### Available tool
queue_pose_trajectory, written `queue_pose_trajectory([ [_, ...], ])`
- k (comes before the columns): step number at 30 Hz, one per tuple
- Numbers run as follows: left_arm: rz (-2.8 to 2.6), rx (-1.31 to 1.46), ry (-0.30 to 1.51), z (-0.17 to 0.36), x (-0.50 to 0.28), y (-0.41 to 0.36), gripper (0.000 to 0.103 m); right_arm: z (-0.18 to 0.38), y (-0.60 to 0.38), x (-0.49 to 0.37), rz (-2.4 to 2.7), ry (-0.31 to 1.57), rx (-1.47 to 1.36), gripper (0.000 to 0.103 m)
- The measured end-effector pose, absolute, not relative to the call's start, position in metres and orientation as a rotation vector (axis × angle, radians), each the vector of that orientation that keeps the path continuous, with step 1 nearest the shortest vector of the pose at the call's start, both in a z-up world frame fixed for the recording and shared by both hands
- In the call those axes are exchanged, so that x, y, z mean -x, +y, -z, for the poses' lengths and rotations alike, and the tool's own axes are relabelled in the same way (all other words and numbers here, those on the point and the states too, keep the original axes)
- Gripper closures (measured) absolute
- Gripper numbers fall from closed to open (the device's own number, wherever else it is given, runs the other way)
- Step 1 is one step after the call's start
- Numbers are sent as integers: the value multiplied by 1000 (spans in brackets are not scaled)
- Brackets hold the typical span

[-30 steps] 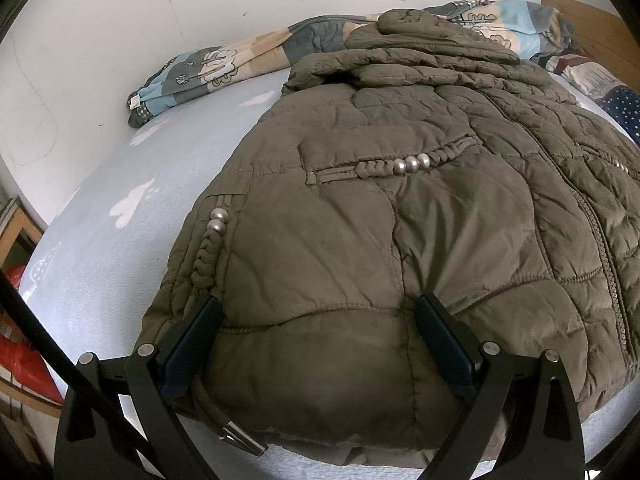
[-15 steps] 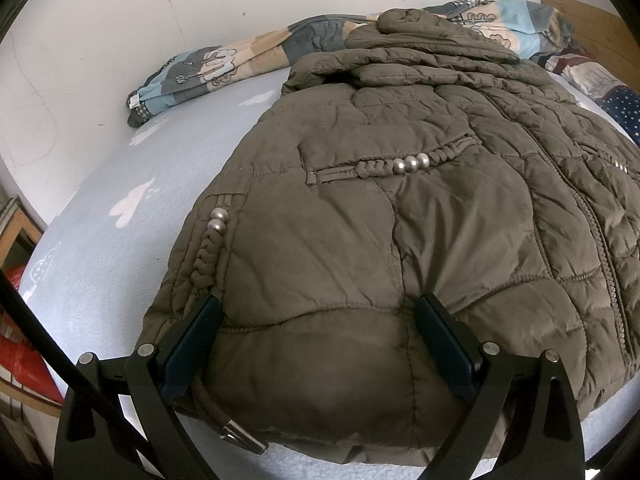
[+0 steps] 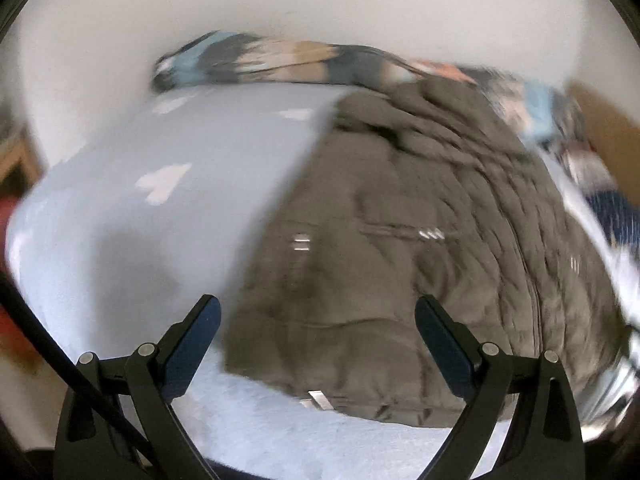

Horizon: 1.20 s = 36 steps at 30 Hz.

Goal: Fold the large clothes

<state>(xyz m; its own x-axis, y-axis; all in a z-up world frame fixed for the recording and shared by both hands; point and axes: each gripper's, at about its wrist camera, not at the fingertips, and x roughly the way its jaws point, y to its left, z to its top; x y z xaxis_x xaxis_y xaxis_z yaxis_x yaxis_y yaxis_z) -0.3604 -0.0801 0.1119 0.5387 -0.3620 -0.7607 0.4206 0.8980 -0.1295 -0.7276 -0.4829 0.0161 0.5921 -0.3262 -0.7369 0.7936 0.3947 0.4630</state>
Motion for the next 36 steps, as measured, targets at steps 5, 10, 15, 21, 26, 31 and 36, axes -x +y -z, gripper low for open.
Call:
queue_pose_trajectory([
  [5,397,175,1050,-92,325,-33,6,-12,-489,732,758,572,-960,4],
  [10,399,386,1162,-66,312,-9,7,-14,-489,728,718,551,-970,4],
  [15,435,494,1234,-48,309,-5,10,-11,-485,718,660,557,-980,5],
  [21,443,440,1237,-43,314,-22,10,0,-482,707,593,583,-1020,19],
  [26,448,321,1213,-43,322,-42,10,7,-473,695,582,621,-1003,24],
  [31,479,254,1175,-47,335,-60,10,3,-455,674,490,656,-930,45],
  [36,517,162,1111,-54,347,-77,31,6,-454,672,476,652,-933,54],
])
